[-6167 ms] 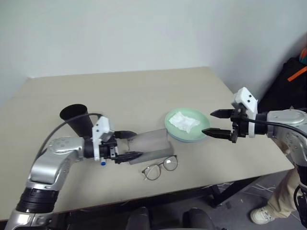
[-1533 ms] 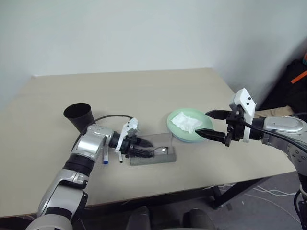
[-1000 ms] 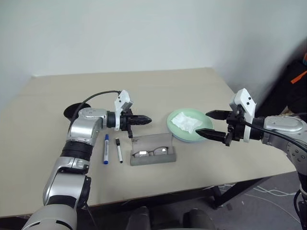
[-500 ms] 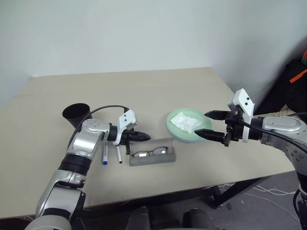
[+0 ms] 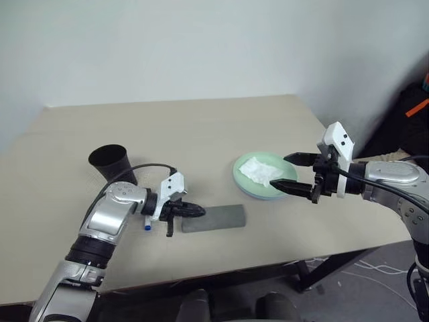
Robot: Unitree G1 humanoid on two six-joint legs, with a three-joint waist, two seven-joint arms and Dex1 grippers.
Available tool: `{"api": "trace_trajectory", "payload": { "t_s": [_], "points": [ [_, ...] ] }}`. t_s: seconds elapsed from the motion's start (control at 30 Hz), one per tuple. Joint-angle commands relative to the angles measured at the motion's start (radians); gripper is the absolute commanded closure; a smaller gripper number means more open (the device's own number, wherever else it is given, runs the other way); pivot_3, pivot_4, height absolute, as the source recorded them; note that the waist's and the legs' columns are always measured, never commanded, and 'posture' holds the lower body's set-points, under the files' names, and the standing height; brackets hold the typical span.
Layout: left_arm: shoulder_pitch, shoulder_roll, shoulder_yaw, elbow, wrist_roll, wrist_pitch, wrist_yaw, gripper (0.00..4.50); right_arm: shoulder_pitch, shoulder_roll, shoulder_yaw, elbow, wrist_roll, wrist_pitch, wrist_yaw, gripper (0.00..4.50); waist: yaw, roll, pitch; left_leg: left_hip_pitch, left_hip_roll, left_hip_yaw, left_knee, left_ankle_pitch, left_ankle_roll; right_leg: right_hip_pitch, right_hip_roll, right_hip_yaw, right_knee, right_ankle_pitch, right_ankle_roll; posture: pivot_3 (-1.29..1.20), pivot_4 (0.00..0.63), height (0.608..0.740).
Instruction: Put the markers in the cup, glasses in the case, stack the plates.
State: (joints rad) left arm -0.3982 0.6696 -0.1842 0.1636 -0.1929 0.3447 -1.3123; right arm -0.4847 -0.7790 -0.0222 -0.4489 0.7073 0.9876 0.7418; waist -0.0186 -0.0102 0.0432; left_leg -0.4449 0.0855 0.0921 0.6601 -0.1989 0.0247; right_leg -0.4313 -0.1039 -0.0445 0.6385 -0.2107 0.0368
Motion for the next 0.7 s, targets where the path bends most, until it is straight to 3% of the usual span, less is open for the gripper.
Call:
{"api": "trace_trajectory", "payload": {
  "t_s": [0.03,0.17,0.33,0.7],
  "points": [
    [0.038,0.000,-0.011,-0.020,0.008,0.020,0.035,4.49,-0.025,0.001,-0.018,-0.017,0.003,-0.010,-0.005,0.00,0.000,0.000,0.000,0.000,0.000,0.000,0.000,0.000,0.000,0.000,0.000,0.000,0.000,0.000,0.000,0.00,0.000,0.740],
    [0.014,-0.026,0.047,-0.049,-0.024,0.052,0.124,4.49,-0.029,0.002,-0.012,-0.013,0.001,-0.012,0.000,0.00,0.003,0.001,0.000,0.000,0.000,0.000,0.000,0.000,0.000,0.000,0.000,0.000,0.000,0.000,0.000,0.00,0.000,0.740],
    [-0.095,-0.103,0.187,-0.082,-0.106,0.270,0.335,4.49,-0.045,0.006,-0.003,-0.006,0.001,-0.017,0.009,0.00,0.010,0.000,0.001,-0.001,0.000,-0.001,0.001,0.000,0.000,0.000,0.000,0.000,0.000,0.000,0.000,0.00,0.000,0.740],
    [-0.160,-0.129,0.214,-0.341,-0.092,0.799,0.696,4.49,-0.086,-0.054,-0.004,0.083,-0.042,-0.104,0.116,0.00,0.004,0.000,0.001,0.000,-0.001,-0.001,0.001,0.000,0.000,0.003,0.001,0.000,0.000,0.000,0.000,0.00,0.000,0.740]
  ]
}}
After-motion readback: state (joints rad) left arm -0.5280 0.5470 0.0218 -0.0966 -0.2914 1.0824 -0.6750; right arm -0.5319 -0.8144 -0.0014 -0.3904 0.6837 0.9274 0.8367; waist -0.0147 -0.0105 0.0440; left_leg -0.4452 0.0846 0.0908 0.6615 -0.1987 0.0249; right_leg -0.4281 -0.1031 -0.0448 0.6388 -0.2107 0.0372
